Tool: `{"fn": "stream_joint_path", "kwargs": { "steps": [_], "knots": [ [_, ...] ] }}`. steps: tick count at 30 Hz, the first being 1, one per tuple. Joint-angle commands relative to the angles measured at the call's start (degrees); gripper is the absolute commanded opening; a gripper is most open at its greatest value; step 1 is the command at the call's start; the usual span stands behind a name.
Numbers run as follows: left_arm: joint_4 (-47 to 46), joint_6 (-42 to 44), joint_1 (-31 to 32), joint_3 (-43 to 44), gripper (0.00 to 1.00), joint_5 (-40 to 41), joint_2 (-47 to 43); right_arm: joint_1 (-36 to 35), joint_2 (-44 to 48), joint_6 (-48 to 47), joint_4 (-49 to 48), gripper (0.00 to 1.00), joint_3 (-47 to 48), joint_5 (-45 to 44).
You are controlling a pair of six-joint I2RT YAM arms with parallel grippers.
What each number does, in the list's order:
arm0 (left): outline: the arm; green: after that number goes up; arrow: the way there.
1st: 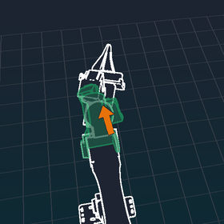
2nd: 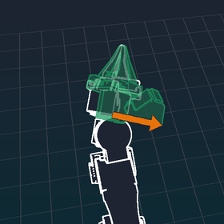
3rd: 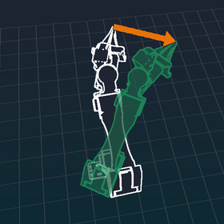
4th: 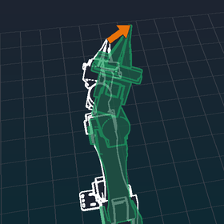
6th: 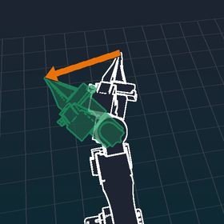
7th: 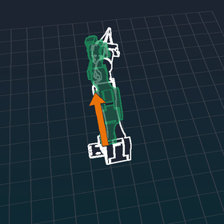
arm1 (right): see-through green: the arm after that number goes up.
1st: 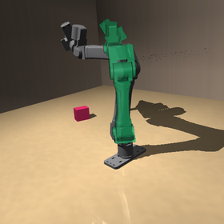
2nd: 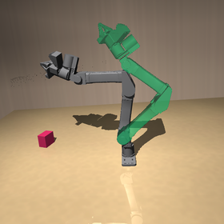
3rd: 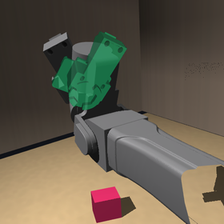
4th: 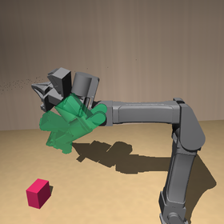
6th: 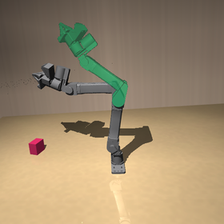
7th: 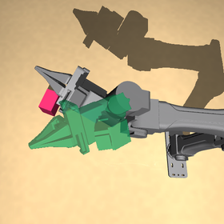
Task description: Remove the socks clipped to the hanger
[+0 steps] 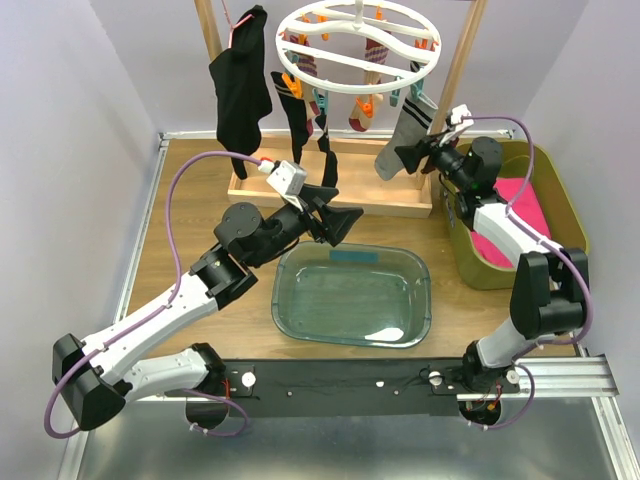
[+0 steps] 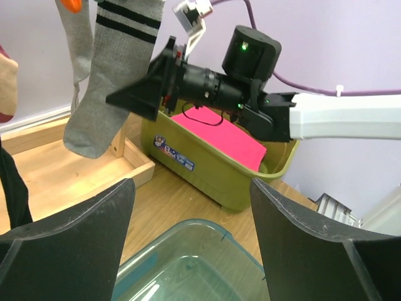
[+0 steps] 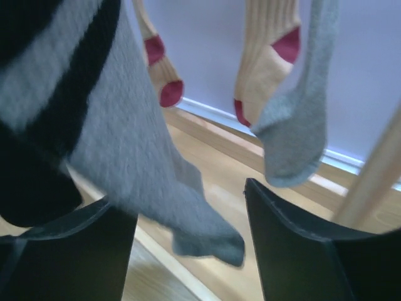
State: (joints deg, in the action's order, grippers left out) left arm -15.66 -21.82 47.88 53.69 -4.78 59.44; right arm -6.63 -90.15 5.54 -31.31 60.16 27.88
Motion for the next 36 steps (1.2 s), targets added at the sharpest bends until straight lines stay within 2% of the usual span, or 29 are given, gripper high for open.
{"fn": "stream_joint_path", "kwargs": {
  "steps": [1, 3, 4, 6, 7, 13, 18, 25, 32, 36],
  "knots": [
    [0.5, 1.1, 0.3, -0.5, 0.82, 2.0, -0.5, -1.3, -2.0, 3.2, -4.0, 0.50, 4.8, 7.5],
    [0.1, 0.6, 0.3, -0.5, 0.83, 2.8, 0.1, -3.3, -0.6, 3.0, 0.7, 0.37, 5.5, 5.1],
    [-0.3, 0.3, 0.3, -0.5, 0.83, 3.5, 0.2, -3.8, 0.2, 3.0, 2.3, 0.26, 5.5, 4.5],
    [-1.3, -0.1, 0.3, -0.7, 0.83, 4.2, 1.4, -5.9, 2.9, 4.2, 6.2, 0.24, 4.8, 3.2],
    [-2.5, -0.1, 0.3, -0.8, 0.83, 4.3, 1.9, -6.8, 3.8, 4.9, 8.0, 0.17, 4.8, 2.5],
    [-8.1, 1.6, 0.3, 0.6, 0.85, 8.1, 7.3, -9.5, 10.8, 14.7, 20.9, 0.01, 6.0, 1.6],
    [-15.3, 6.9, 0.5, -0.1, 0.88, 9.5, 9.7, -9.5, 14.2, 18.4, 31.1, 0.01, 8.5, 3.2],
    [-31.4, 16.2, 3.2, -4.4, 0.89, 6.9, 13.6, -9.8, 15.4, 22.4, 36.1, 0.01, 10.8, 6.0],
    [-34.3, 20.5, 3.7, -1.3, 0.89, 9.0, 22.5, -10.3, 16.1, 26.0, 36.8, 0.02, 11.6, 8.1],
    [-34.3, 20.8, 3.7, 1.4, 0.89, 9.9, 25.8, -11.2, 17.5, 27.8, 36.3, 0.08, 11.2, 8.2]
  ]
}}
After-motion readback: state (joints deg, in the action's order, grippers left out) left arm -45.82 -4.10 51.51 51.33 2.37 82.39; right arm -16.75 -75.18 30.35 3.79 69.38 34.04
